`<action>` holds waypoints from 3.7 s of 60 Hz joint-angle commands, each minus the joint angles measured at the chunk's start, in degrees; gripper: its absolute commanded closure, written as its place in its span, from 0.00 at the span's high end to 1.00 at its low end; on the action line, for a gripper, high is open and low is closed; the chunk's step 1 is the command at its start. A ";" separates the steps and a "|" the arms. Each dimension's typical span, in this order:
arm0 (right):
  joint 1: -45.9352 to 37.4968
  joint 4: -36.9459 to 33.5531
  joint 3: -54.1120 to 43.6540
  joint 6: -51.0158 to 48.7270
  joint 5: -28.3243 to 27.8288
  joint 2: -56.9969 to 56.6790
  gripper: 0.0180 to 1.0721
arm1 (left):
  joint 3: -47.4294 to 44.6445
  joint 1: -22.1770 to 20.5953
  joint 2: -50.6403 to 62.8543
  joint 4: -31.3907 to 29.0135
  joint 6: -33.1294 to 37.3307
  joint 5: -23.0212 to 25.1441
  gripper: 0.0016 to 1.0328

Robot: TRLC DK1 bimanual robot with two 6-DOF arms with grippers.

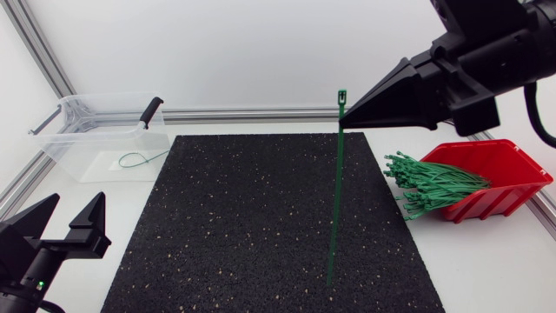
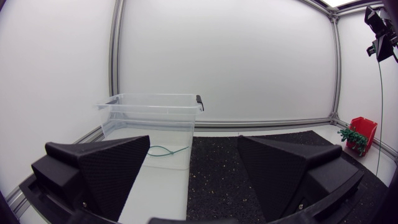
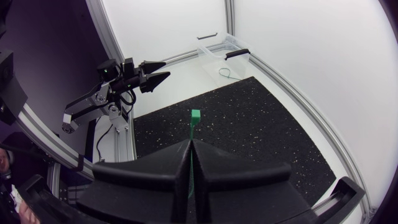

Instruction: Take a green cable tie from the red box, thread the tail through the head to close it, then place it in the transparent bin on the left.

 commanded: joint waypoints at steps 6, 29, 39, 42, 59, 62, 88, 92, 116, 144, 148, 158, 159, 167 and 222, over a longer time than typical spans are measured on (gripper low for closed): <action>0.61 0.72 -1.01 4.97 -5.45 3.20 0.06 | -2.20 -0.34 -0.39 -1.42 0.20 -0.17 0.95; 0.96 3.62 -3.73 4.71 -10.81 7.24 0.06 | -1.58 -0.07 -0.47 -0.98 0.99 0.71 0.95; 1.40 3.80 -4.88 3.92 -10.72 7.24 0.06 | 1.14 0.02 -0.12 -2.21 0.64 3.00 0.96; 1.48 4.33 -5.32 3.92 -10.46 7.15 0.06 | 3.08 -0.07 0.67 -3.44 0.29 4.14 0.96; 1.66 5.38 -5.58 4.10 -9.31 6.71 0.06 | 14.77 0.19 11.04 -5.02 -1.73 6.60 0.96; 1.66 5.64 -5.40 4.10 -9.31 6.89 0.06 | 16.61 0.37 12.62 -5.02 -1.73 7.04 0.96; 1.92 8.11 -5.49 3.74 -7.47 7.86 0.06 | 34.28 10.21 38.29 -13.98 -10.26 32.70 0.94; 2.10 8.37 -5.67 3.48 -7.29 7.94 0.06 | 38.32 13.38 47.07 -17.50 -10.35 42.81 0.93; 2.28 9.51 -6.37 2.51 -7.12 8.91 0.06 | 46.85 6.70 67.73 -20.66 3.28 49.67 0.88; 3.59 11.62 -7.78 1.19 -7.29 10.93 0.06 | 45.62 -5.43 67.38 -22.51 26.48 62.23 0.90; 3.59 12.24 -8.22 1.11 -7.47 10.93 0.06 | 45.53 -5.17 66.76 -22.42 27.01 67.86 0.90; 3.68 13.29 -8.83 0.76 -8.00 11.46 0.06 | 45.44 -6.40 66.59 -20.93 27.27 73.40 0.89; 3.68 13.47 -8.92 0.76 -8.08 11.46 0.06 | 45.35 -6.75 66.50 -20.75 27.27 73.40 0.89; 4.21 14.70 -9.09 1.28 -8.61 11.37 0.06 | 43.24 -10.00 62.98 -17.06 26.92 73.48 0.89; 3.68 24.19 -14.02 6.64 -12.65 7.50 0.06 | 43.16 -26.26 74.41 6.58 9.96 69.27 0.77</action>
